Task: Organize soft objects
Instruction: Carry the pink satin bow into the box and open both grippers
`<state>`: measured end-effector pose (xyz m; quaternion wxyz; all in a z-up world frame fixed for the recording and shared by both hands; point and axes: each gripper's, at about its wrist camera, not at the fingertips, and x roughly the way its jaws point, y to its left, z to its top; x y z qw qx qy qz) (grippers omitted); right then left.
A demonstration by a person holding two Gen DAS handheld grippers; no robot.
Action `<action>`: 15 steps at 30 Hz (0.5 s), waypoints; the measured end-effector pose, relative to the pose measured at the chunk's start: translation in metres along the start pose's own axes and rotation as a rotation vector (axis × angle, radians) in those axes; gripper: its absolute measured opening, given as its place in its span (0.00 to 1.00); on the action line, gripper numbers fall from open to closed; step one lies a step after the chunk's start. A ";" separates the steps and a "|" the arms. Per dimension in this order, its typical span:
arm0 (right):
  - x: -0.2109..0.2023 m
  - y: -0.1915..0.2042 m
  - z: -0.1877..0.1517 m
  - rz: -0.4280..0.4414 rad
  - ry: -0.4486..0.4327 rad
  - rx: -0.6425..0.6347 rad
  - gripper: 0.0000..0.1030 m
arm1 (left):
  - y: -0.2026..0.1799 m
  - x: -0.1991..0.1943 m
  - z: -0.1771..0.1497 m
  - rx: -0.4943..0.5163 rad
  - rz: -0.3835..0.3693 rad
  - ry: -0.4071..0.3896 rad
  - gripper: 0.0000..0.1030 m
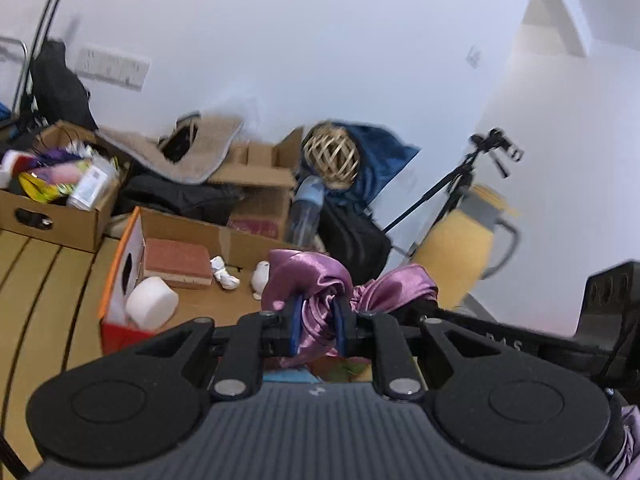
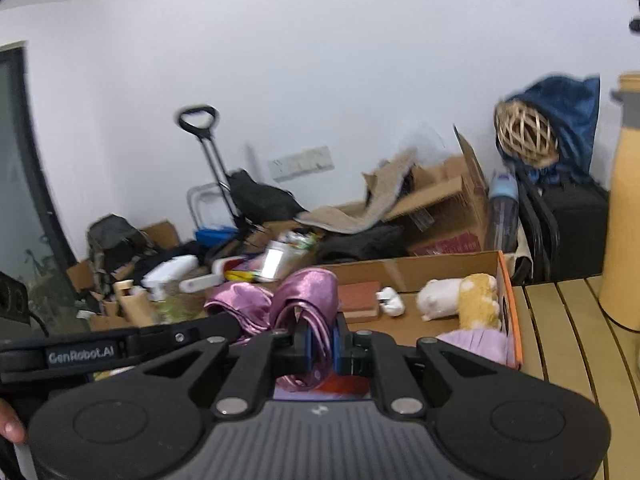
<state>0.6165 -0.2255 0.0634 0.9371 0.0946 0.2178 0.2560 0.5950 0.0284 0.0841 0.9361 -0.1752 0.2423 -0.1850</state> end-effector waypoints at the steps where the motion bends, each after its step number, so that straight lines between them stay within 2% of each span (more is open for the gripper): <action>1: 0.018 -0.009 0.005 -0.005 0.023 0.011 0.09 | 0.008 0.015 0.003 -0.013 0.008 0.019 0.16; 4: 0.073 -0.032 0.010 -0.038 0.098 0.010 0.10 | 0.034 0.064 0.002 -0.045 0.051 0.085 0.16; 8: 0.126 -0.050 -0.009 -0.079 0.189 -0.001 0.12 | 0.057 0.108 -0.013 -0.050 0.104 0.154 0.16; 11: 0.147 -0.061 -0.021 -0.110 0.243 -0.008 0.14 | 0.066 0.117 -0.022 -0.026 0.088 0.168 0.23; 13: 0.149 -0.060 -0.026 -0.145 0.253 -0.044 0.15 | 0.069 0.114 -0.023 -0.008 0.073 0.172 0.35; 14: 0.148 -0.059 -0.028 -0.155 0.252 -0.059 0.19 | 0.070 0.111 -0.022 -0.003 0.073 0.169 0.38; 15: 0.145 -0.058 -0.027 -0.153 0.243 -0.064 0.28 | 0.070 0.106 -0.020 0.003 0.075 0.162 0.38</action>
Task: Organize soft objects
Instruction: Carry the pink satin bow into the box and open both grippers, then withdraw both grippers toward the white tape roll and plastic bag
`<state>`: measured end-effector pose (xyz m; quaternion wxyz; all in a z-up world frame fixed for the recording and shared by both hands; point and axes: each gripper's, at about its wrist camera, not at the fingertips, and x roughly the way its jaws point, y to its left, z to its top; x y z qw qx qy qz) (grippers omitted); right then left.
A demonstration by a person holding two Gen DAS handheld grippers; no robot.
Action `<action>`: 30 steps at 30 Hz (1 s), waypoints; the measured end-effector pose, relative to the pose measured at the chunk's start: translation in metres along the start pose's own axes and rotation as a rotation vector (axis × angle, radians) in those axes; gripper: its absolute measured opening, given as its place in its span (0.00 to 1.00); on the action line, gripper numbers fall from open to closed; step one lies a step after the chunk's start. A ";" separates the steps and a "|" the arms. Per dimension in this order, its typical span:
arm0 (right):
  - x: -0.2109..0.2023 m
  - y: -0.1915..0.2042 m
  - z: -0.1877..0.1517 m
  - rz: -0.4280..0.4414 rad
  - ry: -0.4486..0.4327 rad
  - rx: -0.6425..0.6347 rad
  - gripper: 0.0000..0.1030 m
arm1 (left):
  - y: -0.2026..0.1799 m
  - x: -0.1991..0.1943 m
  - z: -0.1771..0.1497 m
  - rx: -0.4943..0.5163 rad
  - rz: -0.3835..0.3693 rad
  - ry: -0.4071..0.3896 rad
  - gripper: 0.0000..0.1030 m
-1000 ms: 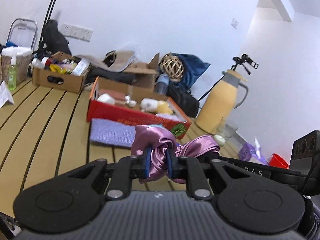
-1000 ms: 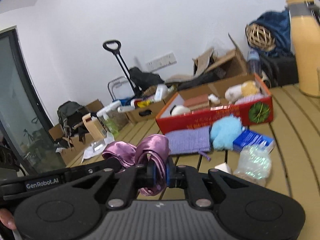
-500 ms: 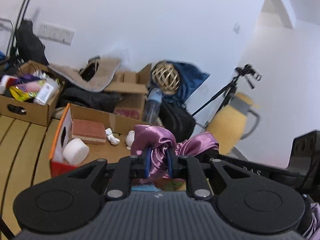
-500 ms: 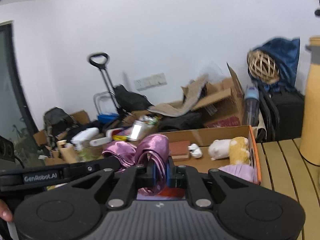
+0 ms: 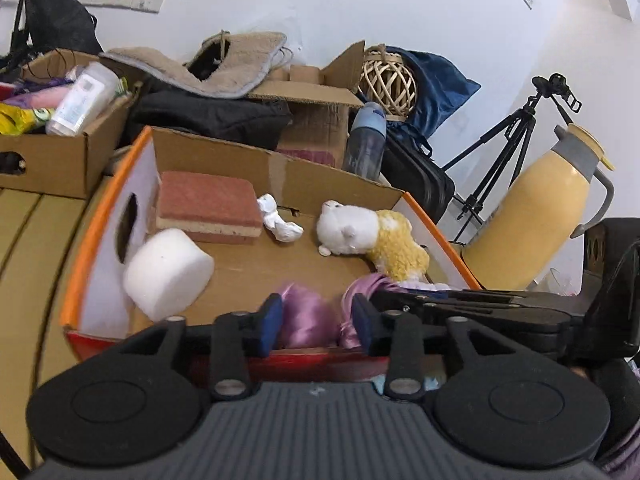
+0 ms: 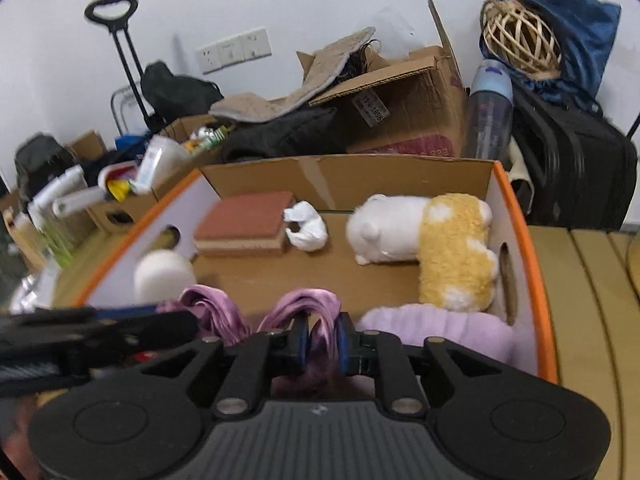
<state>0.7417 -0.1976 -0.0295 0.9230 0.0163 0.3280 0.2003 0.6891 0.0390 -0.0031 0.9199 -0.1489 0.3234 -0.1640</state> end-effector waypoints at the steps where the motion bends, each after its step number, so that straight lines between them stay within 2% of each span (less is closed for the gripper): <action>1: -0.005 0.000 0.000 0.010 -0.011 -0.002 0.34 | 0.001 -0.008 0.001 0.009 0.001 -0.013 0.38; 2: -0.012 0.001 0.001 0.017 -0.024 -0.003 0.41 | -0.002 -0.019 0.001 0.018 0.004 -0.030 0.38; 3: -0.021 0.001 0.002 0.017 -0.042 -0.003 0.44 | -0.003 -0.031 0.000 0.030 0.007 -0.051 0.38; 9: -0.102 0.017 -0.004 0.023 -0.182 -0.017 0.46 | -0.015 -0.118 -0.018 0.116 0.065 -0.176 0.48; 12: -0.146 0.031 -0.022 0.033 -0.245 -0.032 0.55 | -0.018 -0.159 -0.035 0.133 0.074 -0.208 0.57; 14: -0.171 0.041 -0.041 0.045 -0.274 -0.031 0.56 | -0.022 -0.183 -0.051 0.147 0.076 -0.218 0.62; 16: -0.189 0.048 -0.060 0.047 -0.289 -0.032 0.57 | -0.024 -0.202 -0.069 0.158 0.086 -0.229 0.72; 17: -0.196 0.053 -0.072 0.051 -0.292 -0.031 0.57 | -0.026 -0.208 -0.077 0.163 0.094 -0.230 0.73; 22: -0.220 0.070 -0.124 0.077 -0.291 0.000 0.57 | -0.030 -0.233 -0.121 0.167 0.149 -0.197 0.73; 28: -0.240 0.091 -0.172 0.086 -0.301 0.024 0.57 | -0.028 -0.255 -0.158 0.092 0.136 -0.191 0.74; 30: -0.244 0.096 -0.185 0.090 -0.304 0.022 0.57 | -0.028 -0.257 -0.166 0.085 0.152 -0.180 0.74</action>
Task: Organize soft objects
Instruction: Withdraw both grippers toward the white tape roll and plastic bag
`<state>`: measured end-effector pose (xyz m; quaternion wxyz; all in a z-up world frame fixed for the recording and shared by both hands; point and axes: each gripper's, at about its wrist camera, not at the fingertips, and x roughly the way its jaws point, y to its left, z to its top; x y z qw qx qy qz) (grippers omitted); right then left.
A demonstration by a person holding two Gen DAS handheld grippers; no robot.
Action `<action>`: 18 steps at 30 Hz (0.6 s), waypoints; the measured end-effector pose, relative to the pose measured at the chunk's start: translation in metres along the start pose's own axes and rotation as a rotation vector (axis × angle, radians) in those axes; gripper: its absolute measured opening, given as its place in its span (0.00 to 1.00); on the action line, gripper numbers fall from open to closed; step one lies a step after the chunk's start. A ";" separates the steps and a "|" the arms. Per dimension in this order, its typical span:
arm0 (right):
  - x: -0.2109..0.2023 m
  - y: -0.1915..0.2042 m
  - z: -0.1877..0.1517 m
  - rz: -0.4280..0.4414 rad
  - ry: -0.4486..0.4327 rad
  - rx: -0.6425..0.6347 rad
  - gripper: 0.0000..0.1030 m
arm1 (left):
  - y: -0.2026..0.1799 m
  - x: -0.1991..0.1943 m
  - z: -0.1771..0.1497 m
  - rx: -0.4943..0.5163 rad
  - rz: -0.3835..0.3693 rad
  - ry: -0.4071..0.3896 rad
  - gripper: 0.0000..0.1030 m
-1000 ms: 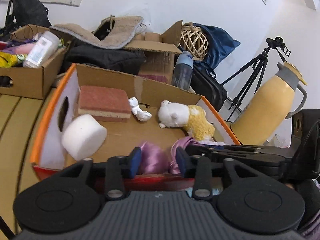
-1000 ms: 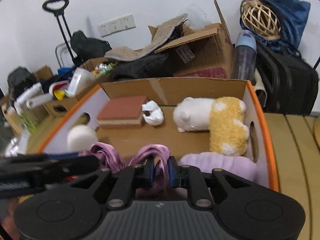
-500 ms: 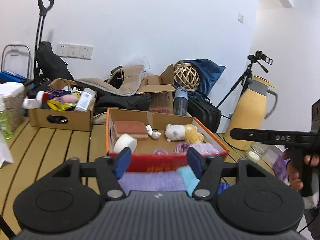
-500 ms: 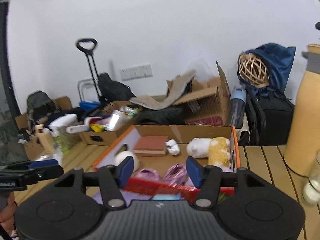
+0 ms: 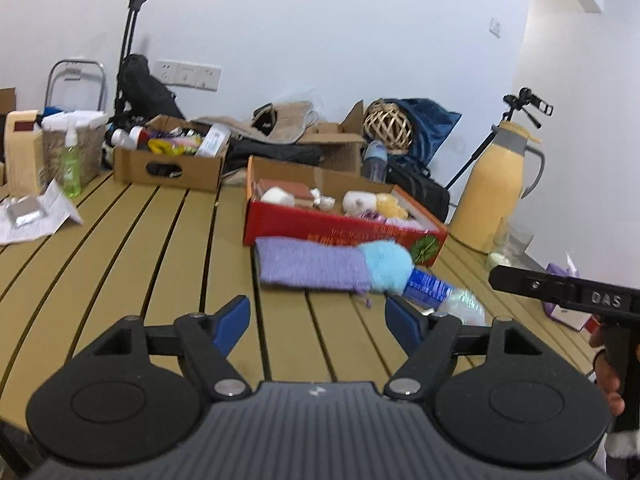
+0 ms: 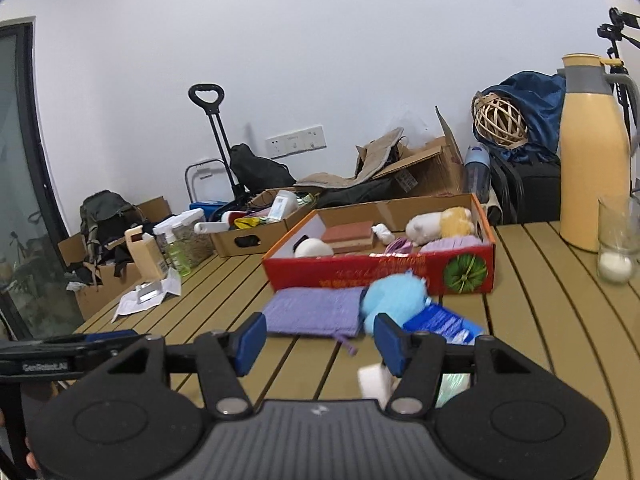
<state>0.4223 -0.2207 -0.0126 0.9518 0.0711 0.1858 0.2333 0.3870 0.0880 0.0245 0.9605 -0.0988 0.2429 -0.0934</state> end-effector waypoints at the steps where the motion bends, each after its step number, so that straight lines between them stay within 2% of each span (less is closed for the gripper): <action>1: -0.003 0.002 -0.005 -0.003 0.000 -0.003 0.57 | -0.002 -0.001 -0.003 0.000 0.009 0.005 0.74; 7: -0.006 -0.002 -0.022 -0.057 0.021 -0.002 0.55 | -0.004 0.001 -0.016 -0.031 -0.010 0.015 0.74; 9: -0.002 -0.003 -0.028 -0.057 0.036 -0.009 0.49 | -0.005 0.008 -0.017 -0.029 -0.007 0.033 0.74; 11: -0.001 -0.008 -0.034 -0.062 0.025 0.000 0.48 | -0.008 0.017 -0.017 -0.015 0.012 0.047 0.74; 14: 0.010 -0.020 -0.037 -0.088 0.040 0.017 0.43 | -0.016 0.030 -0.017 -0.014 -0.014 0.052 0.74; 18: 0.013 -0.037 -0.036 -0.131 -0.017 0.055 0.42 | -0.037 0.054 -0.017 0.014 -0.069 0.075 0.74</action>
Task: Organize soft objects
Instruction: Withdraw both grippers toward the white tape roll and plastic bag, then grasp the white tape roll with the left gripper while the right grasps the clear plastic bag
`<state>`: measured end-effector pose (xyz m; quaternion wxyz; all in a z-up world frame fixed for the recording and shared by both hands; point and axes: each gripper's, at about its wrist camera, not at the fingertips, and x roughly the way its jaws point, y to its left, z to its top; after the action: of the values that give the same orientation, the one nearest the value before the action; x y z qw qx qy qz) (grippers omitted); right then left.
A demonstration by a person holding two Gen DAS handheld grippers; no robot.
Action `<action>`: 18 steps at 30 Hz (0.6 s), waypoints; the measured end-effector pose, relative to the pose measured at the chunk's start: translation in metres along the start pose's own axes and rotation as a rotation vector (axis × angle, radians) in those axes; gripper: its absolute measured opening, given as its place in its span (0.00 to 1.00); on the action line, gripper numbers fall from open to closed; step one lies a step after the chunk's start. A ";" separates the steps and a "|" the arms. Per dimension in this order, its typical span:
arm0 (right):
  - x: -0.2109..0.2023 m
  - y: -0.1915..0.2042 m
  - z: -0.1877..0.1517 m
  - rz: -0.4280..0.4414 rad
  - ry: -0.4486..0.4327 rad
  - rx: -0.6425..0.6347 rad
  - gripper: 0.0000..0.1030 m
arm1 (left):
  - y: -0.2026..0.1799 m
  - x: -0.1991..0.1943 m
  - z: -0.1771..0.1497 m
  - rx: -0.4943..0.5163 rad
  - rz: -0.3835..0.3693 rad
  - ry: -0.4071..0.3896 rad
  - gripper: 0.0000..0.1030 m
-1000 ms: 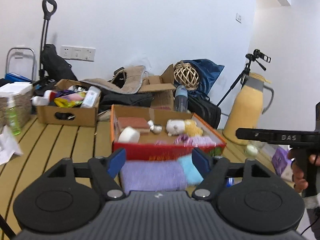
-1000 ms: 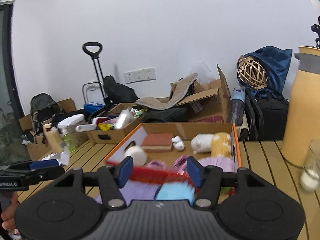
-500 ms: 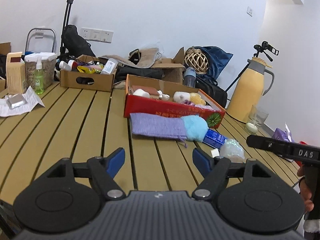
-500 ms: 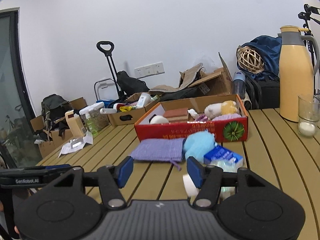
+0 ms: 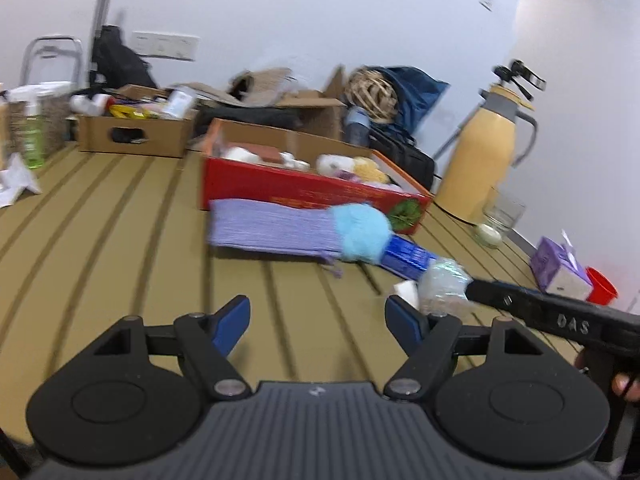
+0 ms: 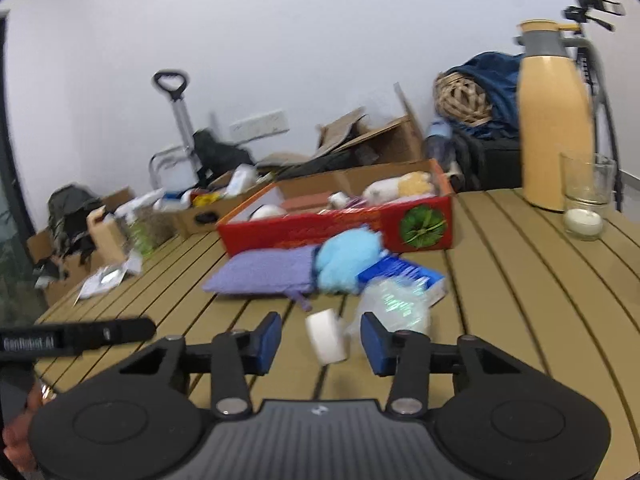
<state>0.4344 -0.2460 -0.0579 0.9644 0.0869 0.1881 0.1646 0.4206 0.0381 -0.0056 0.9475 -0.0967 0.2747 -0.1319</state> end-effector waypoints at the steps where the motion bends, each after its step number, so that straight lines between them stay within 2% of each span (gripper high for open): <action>1: 0.002 -0.005 0.000 -0.014 -0.013 0.009 0.42 | -0.007 0.009 0.001 0.013 -0.026 0.003 0.74; 7: 0.026 -0.044 -0.004 -0.072 -0.043 0.118 0.43 | -0.046 0.071 0.002 0.049 -0.130 0.060 0.71; 11: 0.034 -0.064 -0.012 -0.027 -0.028 0.191 0.43 | -0.056 0.099 0.000 0.041 -0.153 0.090 0.68; 12: 0.035 -0.068 -0.013 -0.023 -0.025 0.201 0.43 | -0.056 0.104 0.000 0.035 -0.155 0.099 0.65; 14: 0.038 -0.073 -0.013 -0.007 -0.022 0.220 0.43 | -0.054 0.112 -0.003 0.031 -0.152 0.120 0.53; 16: 0.040 -0.076 -0.013 0.011 -0.019 0.241 0.43 | -0.051 0.119 -0.004 0.022 -0.146 0.143 0.29; 18: 0.044 -0.075 -0.011 0.036 -0.017 0.253 0.43 | -0.045 0.124 -0.005 -0.006 -0.165 0.153 0.23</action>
<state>0.4895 -0.2993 -0.1000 0.9442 0.2124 0.1977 0.1559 0.5096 -0.0423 -0.0596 0.9095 -0.1115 0.3376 -0.2154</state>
